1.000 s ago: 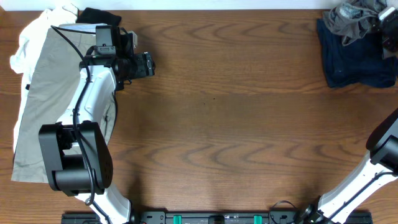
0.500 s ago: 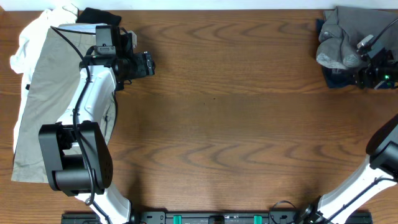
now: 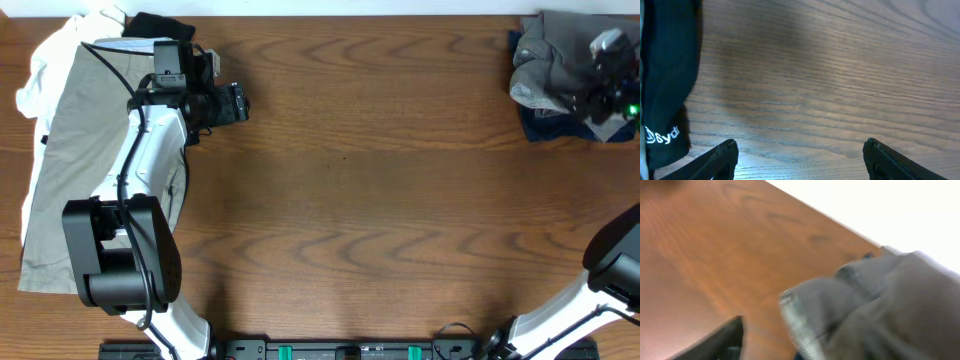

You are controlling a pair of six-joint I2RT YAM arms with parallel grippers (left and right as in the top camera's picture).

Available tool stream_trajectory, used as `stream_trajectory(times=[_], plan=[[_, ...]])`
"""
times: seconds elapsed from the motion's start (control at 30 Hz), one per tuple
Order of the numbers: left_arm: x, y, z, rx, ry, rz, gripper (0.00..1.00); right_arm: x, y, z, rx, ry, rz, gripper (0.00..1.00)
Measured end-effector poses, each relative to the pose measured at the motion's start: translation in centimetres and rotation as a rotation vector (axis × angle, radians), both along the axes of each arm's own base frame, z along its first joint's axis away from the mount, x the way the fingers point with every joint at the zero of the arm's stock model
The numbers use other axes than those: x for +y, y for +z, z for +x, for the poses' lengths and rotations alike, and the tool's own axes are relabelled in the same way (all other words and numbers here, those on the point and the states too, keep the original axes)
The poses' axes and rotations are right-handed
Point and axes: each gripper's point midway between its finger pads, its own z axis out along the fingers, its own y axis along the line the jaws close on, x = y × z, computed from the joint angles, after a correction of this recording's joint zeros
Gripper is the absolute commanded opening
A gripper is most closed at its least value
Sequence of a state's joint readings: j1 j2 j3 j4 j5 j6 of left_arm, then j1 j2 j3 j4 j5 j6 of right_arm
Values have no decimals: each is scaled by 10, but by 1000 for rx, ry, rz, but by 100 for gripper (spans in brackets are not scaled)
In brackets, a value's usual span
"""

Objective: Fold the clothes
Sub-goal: 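Release and press the shorts flat on the stack with the right gripper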

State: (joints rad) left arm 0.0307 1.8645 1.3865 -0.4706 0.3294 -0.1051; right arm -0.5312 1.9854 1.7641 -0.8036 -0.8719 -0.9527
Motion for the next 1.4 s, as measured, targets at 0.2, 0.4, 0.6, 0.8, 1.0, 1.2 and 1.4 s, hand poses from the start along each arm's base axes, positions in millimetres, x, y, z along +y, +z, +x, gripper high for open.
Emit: stream_trajectory(times=[0.2,0.4,0.6,0.8,1.0,1.2,1.4], plan=[[0,0,0,0,0,2,81,-14,22,69,-83,-315,-122,99],[0,0,0,0,0,0,81,-31,50,102,-166,-646,-41,99],[0,1,1,-4,0,1,81,-69,28,112,-159,-829,37,99],[0,2,4,-18,0,1,81,-102,-52,117,-49,-887,38,99],[0,3,5,-24,0,1,81,-124,-121,113,41,-904,44,99],[0,5,8,-38,0,2,82,-129,-164,106,118,-884,41,99],[3,5,9,-41,9,14,88,-127,-164,106,130,-867,40,99]])
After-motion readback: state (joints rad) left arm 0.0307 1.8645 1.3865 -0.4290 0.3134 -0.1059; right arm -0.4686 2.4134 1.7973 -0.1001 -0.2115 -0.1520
